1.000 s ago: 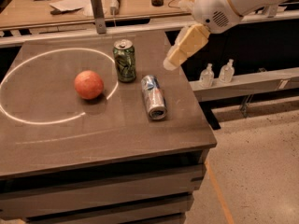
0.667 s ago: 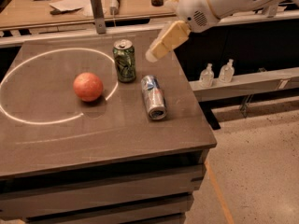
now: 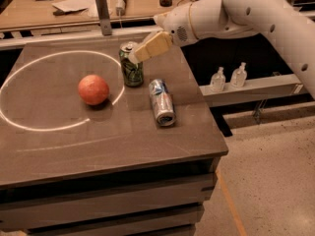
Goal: Knock green can over
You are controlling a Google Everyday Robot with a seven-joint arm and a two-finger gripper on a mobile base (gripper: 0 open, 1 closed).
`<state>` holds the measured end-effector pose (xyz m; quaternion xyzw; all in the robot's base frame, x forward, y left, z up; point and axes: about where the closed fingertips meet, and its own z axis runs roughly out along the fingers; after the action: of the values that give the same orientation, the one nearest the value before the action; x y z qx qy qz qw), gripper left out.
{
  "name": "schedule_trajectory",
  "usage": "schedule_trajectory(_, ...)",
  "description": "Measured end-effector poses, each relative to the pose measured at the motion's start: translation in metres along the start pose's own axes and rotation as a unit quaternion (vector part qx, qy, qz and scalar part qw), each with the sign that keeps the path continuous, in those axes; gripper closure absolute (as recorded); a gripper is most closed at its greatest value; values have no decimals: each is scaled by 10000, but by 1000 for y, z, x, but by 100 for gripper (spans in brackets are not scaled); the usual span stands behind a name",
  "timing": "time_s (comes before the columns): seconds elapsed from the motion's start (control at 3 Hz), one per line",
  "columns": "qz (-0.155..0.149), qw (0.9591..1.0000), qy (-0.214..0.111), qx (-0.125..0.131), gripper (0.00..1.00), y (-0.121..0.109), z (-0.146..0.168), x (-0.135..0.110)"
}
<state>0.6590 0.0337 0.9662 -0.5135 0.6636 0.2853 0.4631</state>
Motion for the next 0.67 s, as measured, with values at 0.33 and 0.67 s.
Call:
schedule_trajectory(0.33,149,9986,-504,-16,0,-5,36,6)
schedule_trajectory(0.67,261,9971,-711,0,0,-8,57,17)
